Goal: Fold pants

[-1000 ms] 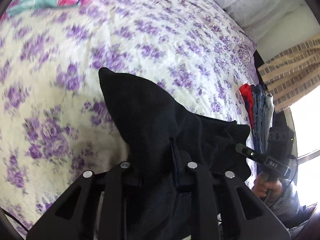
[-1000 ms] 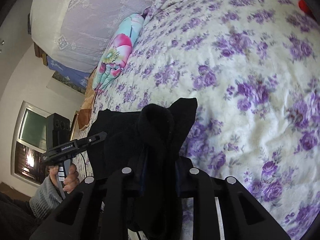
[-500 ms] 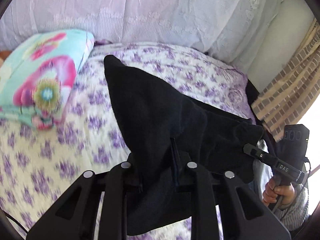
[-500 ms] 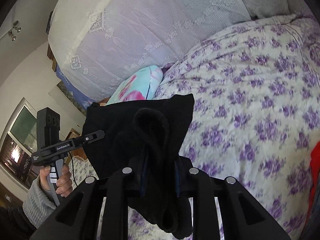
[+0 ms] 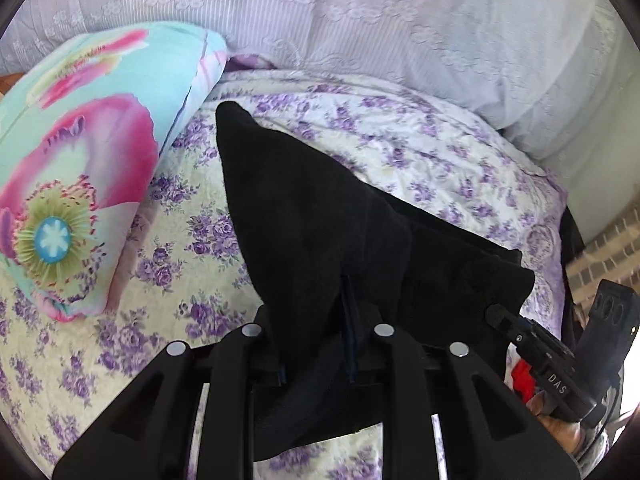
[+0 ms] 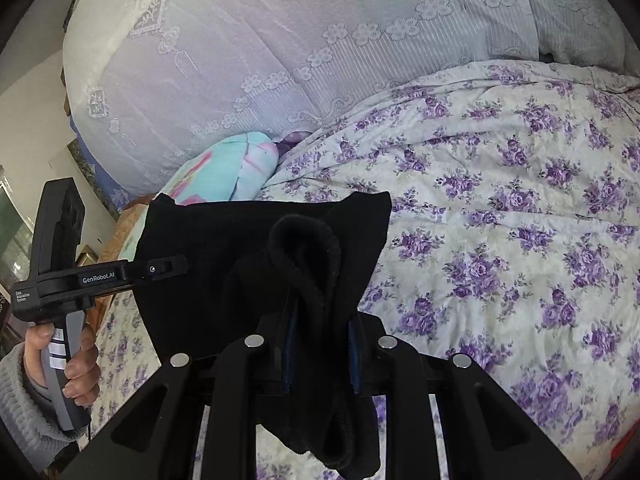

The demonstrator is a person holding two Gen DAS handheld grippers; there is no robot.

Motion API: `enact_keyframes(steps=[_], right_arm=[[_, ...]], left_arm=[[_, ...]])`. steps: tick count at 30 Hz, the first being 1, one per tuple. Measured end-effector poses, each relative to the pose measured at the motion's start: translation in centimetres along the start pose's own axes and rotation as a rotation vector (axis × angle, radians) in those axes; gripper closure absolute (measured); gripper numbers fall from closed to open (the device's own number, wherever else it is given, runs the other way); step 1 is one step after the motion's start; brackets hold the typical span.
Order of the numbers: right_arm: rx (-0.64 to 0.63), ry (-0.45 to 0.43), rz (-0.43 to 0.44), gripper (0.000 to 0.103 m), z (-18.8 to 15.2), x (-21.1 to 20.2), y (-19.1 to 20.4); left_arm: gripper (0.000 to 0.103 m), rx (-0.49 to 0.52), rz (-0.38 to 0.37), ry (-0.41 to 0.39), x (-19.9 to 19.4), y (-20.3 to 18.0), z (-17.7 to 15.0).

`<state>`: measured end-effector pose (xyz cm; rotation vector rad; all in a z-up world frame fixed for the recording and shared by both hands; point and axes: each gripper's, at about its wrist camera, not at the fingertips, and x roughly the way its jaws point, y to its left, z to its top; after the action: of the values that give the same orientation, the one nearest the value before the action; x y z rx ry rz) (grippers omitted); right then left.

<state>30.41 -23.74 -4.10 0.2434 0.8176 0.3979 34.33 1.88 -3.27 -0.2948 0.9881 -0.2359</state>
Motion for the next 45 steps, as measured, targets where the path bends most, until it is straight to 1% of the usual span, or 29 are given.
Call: enact_keyframes(steps=[2, 5, 8, 9, 10, 13, 14, 16, 17, 19, 21, 23, 25, 26, 27, 28, 30, 31, 33, 36, 39, 40, 45], right_arm=[[0.000, 0.009, -0.028, 0.082, 0.0, 2.2, -0.5], [-0.003, 0.016, -0.075, 0.082, -0.3, 4.5, -1.0], [-0.010, 0.034, -0.133, 0.081, -0.5, 7.0, -1.8], [-0.011, 0.040, -0.150, 0.080, -0.6, 7.6, -1.9], [-0.012, 0.046, -0.172, 0.079, -0.7, 8.2, -2.1], [-0.017, 0.060, -0.214, 0.075, -1.2, 9.6, -2.7], [-0.016, 0.067, -0.226, 0.071, -1.4, 10.0, -2.9], [-0.022, 0.070, -0.245, 0.067, -1.6, 10.4, -3.1], [-0.024, 0.068, -0.254, 0.066, -1.6, 10.5, -3.2], [-0.032, 0.064, -0.263, 0.062, -1.6, 10.3, -3.2], [-0.040, 0.048, -0.266, 0.061, -1.3, 9.4, -2.7], [-0.038, 0.021, -0.271, 0.059, -1.0, 8.1, -2.2], [-0.044, -0.020, -0.279, 0.054, -0.8, 6.3, -1.5], [-0.046, -0.033, -0.285, 0.050, -0.7, 5.3, -1.1], [-0.047, -0.040, -0.288, 0.045, -0.6, 4.7, -0.8], [-0.045, -0.054, -0.293, 0.044, -0.6, 3.7, -0.4], [-0.042, -0.080, -0.306, 0.035, -0.8, 1.8, 0.3], [-0.043, -0.087, -0.309, 0.033, -0.9, 1.0, 0.7], [-0.045, -0.100, -0.318, 0.026, -1.6, -0.8, 1.7], [-0.044, -0.118, -0.331, 0.020, -3.3, -3.7, 3.1], [-0.041, -0.133, -0.329, 0.018, -5.3, -6.3, 4.1], [-0.037, -0.137, -0.322, 0.018, -6.0, -7.2, 4.4], [0.009, -0.127, -0.275, 0.018, -9.7, -11.1, 5.6]], left_arm=[[0.084, -0.019, 0.006, 0.021, 2.2, 0.9, 0.5], [0.083, -0.016, 0.034, 0.037, 5.3, 1.8, 0.8], [0.079, -0.016, 0.065, 0.047, 8.0, 2.9, 1.0], [0.074, -0.021, 0.088, 0.048, 8.9, 3.3, 1.0], [0.067, -0.025, 0.112, 0.044, 9.5, 3.6, 0.9], [0.055, -0.006, 0.178, 0.035, 11.0, 4.2, 0.4], [0.051, 0.004, 0.198, 0.031, 11.3, 4.3, 0.3], [0.022, 0.028, 0.291, 0.000, 11.6, 4.3, 0.0], [0.019, 0.033, 0.316, -0.014, 11.5, 4.3, -0.1], [0.019, 0.030, 0.309, -0.014, 11.4, 4.6, -0.1], [0.019, 0.022, 0.309, -0.017, 10.9, 4.7, 0.0], [0.019, 0.043, 0.325, -0.046, 9.5, 4.2, 0.0], [0.019, 0.070, 0.336, -0.068, 8.2, 3.6, 0.0], [0.019, 0.082, 0.335, -0.074, 7.4, 3.2, -0.1], [0.019, 0.090, 0.335, -0.083, 6.7, 2.7, -0.2], [0.019, 0.098, 0.332, -0.092, 5.8, 2.3, -0.3], [0.019, 0.114, 0.326, -0.105, 4.1, 1.2, -1.0], [0.019, 0.119, 0.325, -0.107, 3.4, 0.8, -1.4], [0.019, 0.131, 0.323, -0.103, 2.0, 0.1, -2.4], [0.019, 0.135, 0.318, -0.107, -0.6, -0.8, -4.5], [0.017, 0.125, 0.308, -0.114, -3.3, -1.2, -6.9], [0.015, 0.124, 0.312, -0.120, -4.2, -1.2, -7.8], [0.014, 0.112, 0.339, -0.131, -8.7, -1.5, -12.9]])
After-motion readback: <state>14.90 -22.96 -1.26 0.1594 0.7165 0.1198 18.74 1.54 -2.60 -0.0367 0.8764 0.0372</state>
